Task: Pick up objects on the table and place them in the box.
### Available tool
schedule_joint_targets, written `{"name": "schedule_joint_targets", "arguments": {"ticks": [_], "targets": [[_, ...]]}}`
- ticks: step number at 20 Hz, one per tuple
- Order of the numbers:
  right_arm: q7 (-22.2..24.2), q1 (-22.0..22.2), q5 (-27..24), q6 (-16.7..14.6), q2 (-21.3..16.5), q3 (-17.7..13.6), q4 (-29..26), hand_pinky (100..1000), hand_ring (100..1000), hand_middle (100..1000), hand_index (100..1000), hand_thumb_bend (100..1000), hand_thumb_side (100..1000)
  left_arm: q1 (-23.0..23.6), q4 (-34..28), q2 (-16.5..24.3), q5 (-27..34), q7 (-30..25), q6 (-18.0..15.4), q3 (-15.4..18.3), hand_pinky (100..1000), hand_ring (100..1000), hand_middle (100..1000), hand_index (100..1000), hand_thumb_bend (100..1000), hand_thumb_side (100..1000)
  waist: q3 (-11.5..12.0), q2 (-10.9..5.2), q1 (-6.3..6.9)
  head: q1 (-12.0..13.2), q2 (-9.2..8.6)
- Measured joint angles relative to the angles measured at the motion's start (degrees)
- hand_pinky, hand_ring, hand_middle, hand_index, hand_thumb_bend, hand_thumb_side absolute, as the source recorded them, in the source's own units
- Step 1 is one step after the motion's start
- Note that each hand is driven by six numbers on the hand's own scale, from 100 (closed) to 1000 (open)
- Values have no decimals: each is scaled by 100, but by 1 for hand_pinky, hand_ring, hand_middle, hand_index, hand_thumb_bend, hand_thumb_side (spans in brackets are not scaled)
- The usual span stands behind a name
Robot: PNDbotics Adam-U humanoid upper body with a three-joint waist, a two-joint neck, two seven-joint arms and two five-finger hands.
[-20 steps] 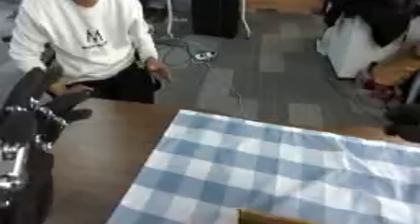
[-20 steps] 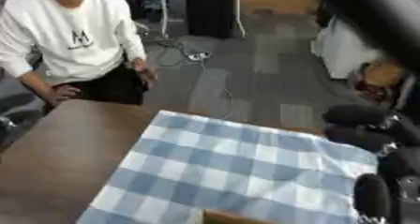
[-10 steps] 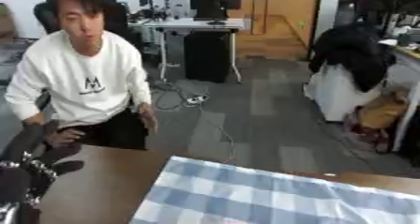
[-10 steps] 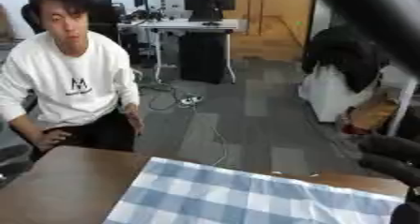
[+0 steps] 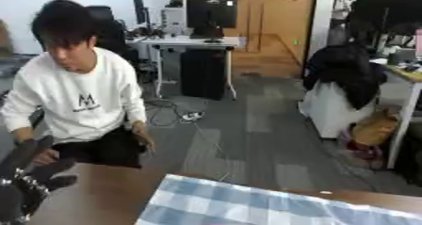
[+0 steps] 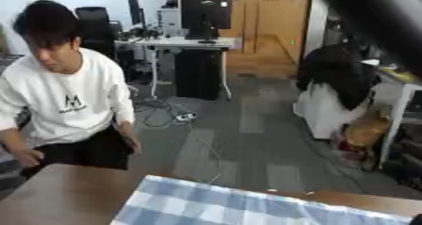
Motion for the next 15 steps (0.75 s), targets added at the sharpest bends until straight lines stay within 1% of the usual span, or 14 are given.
{"name": "schedule_joint_targets", "arguments": {"ticks": [1,2,3,4,5,6,7,9,10,12,13,15], "targets": [[53,0,5,67,1,2,0,688,805,820,871,100,1000,0,0,0,-2,-1,1,0,713,741,909,980,269,983,-12,-14,13,-4,-38],[109,-1,5,122,1,7,0,649,780,799,844,100,1000,0,0,0,-4,-9,9,0,713,740,908,980,271,983,-34,-30,18,-5,-95],[151,-1,5,161,1,14,0,771,855,864,909,100,1000,0,0,0,-8,-14,14,0,714,741,909,979,269,983,-40,-44,21,-6,-139],[191,-2,4,190,2,31,0,762,848,856,905,100,1000,0,0,0,-14,-22,22,0,714,741,909,979,269,983,-44,-59,26,-38,-230],[221,-3,2,203,3,38,0,856,918,934,949,100,1000,0,0,0,-21,-25,26,0,715,743,911,979,269,983,-58,-73,32,-64,-332],[243,-3,-1,214,3,42,0,836,902,915,939,100,1000,0,0,-1,-28,-32,32,0,714,742,910,979,269,983,-71,-87,38,-109,-452],[251,-4,-3,220,3,48,0,943,976,1000,991,100,1000,0,0,-1,-35,-37,37,0,716,746,914,980,268,984,-72,-101,45,-150,-568],[245,-4,-4,262,3,54,0,988,1000,1000,1000,100,1000,0,0,-2,-49,-49,49,0,717,747,914,979,269,983,-77,-127,47,-216,-817],[230,-4,-4,290,3,55,0,981,1000,1000,1000,100,1000,0,0,-2,-52,-51,51,0,717,747,914,979,269,984,-84,-142,47,-252,-938],[198,-4,-1,366,3,65,0,994,1000,1000,1000,100,1000,-2,0,-6,-56,-59,60,0,718,747,913,977,269,983,-98,-164,48,-304,-1134],[181,-4,1,401,3,68,0,991,1000,1000,1000,100,1000,-3,0,-7,-57,-60,61,0,718,747,912,976,270,982,-100,-169,49,-308,-1207],[156,-4,4,454,3,71,0,990,1000,1000,1000,100,1000,-8,0,-9,-61,-61,61,0,718,747,911,975,269,981,-101,-173,51,-323,-1297]]}}
